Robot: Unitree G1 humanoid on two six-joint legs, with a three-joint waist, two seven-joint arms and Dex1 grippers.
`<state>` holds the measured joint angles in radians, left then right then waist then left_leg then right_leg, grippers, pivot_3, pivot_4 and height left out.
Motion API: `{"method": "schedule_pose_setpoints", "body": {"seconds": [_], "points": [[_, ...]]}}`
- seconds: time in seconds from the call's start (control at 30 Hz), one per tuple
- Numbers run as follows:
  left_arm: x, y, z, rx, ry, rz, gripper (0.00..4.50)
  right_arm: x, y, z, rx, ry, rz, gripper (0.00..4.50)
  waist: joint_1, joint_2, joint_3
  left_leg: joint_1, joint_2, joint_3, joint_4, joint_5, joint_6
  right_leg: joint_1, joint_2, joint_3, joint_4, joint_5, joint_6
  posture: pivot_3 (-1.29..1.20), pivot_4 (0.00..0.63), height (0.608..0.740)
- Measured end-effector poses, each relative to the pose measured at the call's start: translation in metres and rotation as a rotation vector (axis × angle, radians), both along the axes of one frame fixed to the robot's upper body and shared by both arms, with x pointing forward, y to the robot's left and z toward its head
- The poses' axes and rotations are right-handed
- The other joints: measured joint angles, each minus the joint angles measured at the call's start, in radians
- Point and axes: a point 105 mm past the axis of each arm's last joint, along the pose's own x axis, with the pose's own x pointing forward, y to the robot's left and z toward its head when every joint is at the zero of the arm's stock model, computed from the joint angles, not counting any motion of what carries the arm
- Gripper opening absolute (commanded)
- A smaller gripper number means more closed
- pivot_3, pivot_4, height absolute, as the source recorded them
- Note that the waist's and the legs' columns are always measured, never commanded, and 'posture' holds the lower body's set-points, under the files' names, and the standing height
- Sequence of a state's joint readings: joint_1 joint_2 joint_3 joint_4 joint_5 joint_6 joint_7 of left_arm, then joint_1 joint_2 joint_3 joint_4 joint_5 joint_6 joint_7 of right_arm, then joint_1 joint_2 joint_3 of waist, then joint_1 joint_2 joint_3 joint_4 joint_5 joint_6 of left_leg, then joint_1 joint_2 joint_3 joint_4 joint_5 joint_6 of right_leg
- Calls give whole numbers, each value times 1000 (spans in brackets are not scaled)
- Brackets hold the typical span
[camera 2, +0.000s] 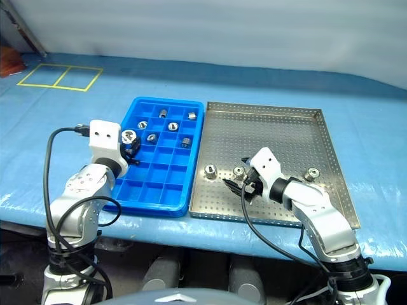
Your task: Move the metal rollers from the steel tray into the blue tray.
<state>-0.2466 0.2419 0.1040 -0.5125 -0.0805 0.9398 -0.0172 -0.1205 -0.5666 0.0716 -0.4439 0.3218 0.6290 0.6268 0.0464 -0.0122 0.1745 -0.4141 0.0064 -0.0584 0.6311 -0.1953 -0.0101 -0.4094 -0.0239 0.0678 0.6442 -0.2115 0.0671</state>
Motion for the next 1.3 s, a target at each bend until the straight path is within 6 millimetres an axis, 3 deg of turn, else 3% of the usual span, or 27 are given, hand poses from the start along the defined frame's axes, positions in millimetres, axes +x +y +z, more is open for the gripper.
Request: {"method": "schedule_pose_setpoints", "body": {"seconds": [0.3,0.5,0.7,0.77,0.93,1.0,1.03,1.17,1.3], "points": [[5,11,-32,-7,100,106,1858,-7,23,26,96,-63,121,4500,17,-1,0,0,0,0,0,0,0,0,0,-1,0,-1,-1,203,150,740],[11,12,-44,-12,128,110,1858,-11,27,19,89,-40,131,4500,17,-1,0,-1,0,0,0,0,0,-1,0,-1,0,-1,-2,194,150,740],[14,6,-37,-1,85,88,3658,-11,26,17,83,-32,124,4500,15,-1,0,-1,0,0,0,0,0,-1,0,-1,0,-1,-2,175,150,740],[17,-3,-29,-42,30,69,3658,-12,25,15,80,-29,119,4500,16,-1,0,-1,0,0,0,0,0,0,0,-1,0,0,-2,161,150,740],[25,-43,7,-187,-177,-112,3658,-14,22,17,75,-43,99,4500,16,-1,0,-1,0,0,0,0,-1,0,-1,-1,-1,0,-2,127,150,740],[23,-73,17,-233,-205,-306,3658,-16,13,12,43,-36,64,4500,16,-1,0,-2,0,0,0,0,-1,-1,-1,-1,-1,0,-2,106,150,740],[17,-97,20,-240,-188,-475,3658,-18,7,10,18,-34,38,4500,16,-1,0,-2,-1,0,0,0,-1,-1,-1,-1,-1,-1,-2,99,150,740],[-13,-163,5,-90,-36,-944,3658,-24,-5,4,-27,-18,-17,4500,-12,-1,0,-2,0,1,0,0,0,-1,0,0,-1,-1,-2,52,150,740],[-16,-171,-21,84,102,-1053,3658,-28,-14,1,-43,-15,-70,4500,-54,0,-1,1,1,2,0,0,0,-1,0,1,1,-1,-2,5,150,740]]}}
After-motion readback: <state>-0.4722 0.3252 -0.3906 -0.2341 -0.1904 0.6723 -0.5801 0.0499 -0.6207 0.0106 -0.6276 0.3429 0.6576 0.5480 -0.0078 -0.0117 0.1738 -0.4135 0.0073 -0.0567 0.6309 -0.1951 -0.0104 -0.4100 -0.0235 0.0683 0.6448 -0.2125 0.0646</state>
